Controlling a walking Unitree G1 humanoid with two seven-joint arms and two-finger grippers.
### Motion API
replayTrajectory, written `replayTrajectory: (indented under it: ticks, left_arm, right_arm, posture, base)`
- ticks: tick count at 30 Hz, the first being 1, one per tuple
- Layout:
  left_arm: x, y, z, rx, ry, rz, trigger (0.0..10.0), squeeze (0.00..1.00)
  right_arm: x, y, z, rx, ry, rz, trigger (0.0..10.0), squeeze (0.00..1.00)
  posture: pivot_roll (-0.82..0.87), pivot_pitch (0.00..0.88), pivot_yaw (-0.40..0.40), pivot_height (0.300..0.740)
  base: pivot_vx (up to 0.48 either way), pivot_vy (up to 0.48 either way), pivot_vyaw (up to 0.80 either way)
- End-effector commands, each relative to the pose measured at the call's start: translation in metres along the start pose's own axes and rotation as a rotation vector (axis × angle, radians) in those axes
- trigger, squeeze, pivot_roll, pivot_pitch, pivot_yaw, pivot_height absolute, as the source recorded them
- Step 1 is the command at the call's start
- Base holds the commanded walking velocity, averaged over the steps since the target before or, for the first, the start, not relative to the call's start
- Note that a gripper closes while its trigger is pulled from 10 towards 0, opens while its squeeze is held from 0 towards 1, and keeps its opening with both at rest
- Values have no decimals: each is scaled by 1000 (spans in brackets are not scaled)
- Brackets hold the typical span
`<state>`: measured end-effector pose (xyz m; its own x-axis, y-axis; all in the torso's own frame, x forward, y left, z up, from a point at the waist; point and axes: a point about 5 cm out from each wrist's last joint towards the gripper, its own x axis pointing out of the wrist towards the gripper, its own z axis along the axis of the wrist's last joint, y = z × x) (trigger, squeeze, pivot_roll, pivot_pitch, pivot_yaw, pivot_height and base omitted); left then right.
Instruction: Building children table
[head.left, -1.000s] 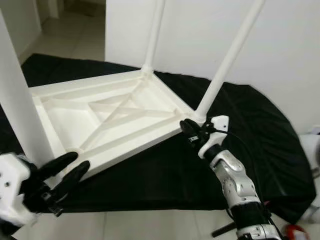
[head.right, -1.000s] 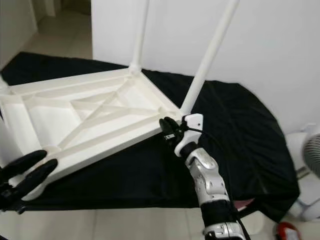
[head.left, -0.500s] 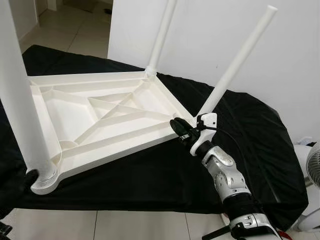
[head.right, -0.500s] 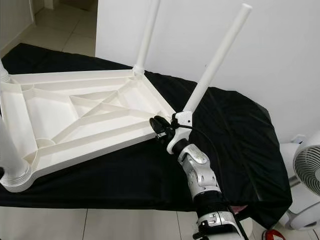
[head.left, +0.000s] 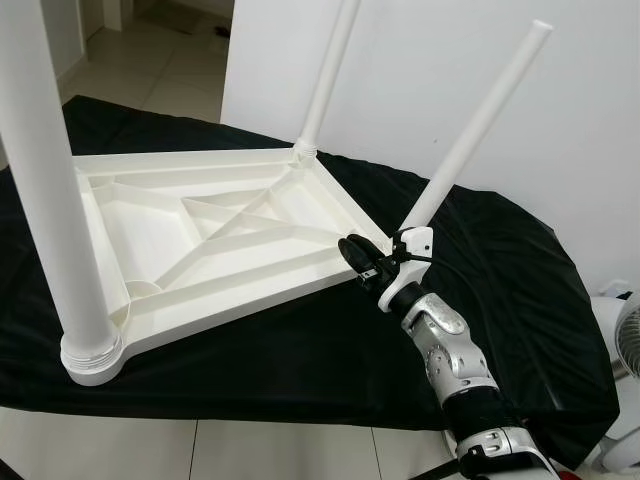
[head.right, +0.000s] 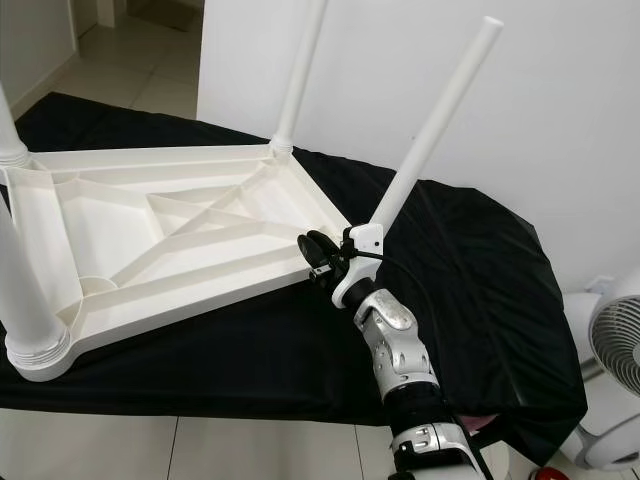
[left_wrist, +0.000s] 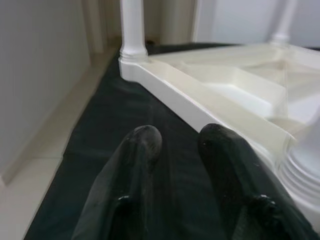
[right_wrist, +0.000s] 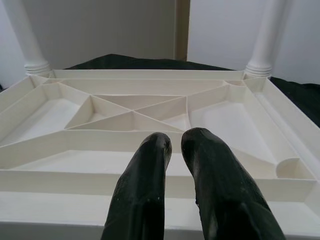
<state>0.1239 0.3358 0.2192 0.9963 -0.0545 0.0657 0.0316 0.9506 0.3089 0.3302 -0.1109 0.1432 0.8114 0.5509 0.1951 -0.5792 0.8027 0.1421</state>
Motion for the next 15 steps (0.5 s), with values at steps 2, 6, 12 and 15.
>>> replayTrajectory:
  ticks: [2,6,12,15]
  left_arm:
    - [15,-6,-7,-5,-9,35,10000,0]
    - [43,-8,-4,16,-62,115,10000,0]
    - [68,-54,13,-81,-175,-127,10000,0]
    - [68,-67,15,-81,-174,-219,10000,0]
  right_arm:
    - [-6,-7,-1,-1,-2,-40,10000,0]
    - [-7,-5,-1,-1,-7,-47,10000,0]
    - [-13,-9,2,-17,-12,-71,10000,0]
    - [-15,-11,1,-21,-9,-78,10000,0]
  posture:
    - [288,0,-209,740]
    - [266,0,-196,740]
    - [231,0,-180,740]
    - [224,0,-176,740]
  base:
    - [0,0,0]
    - [0,0,0]
    - [0,0,0]
    - [0,0,0]
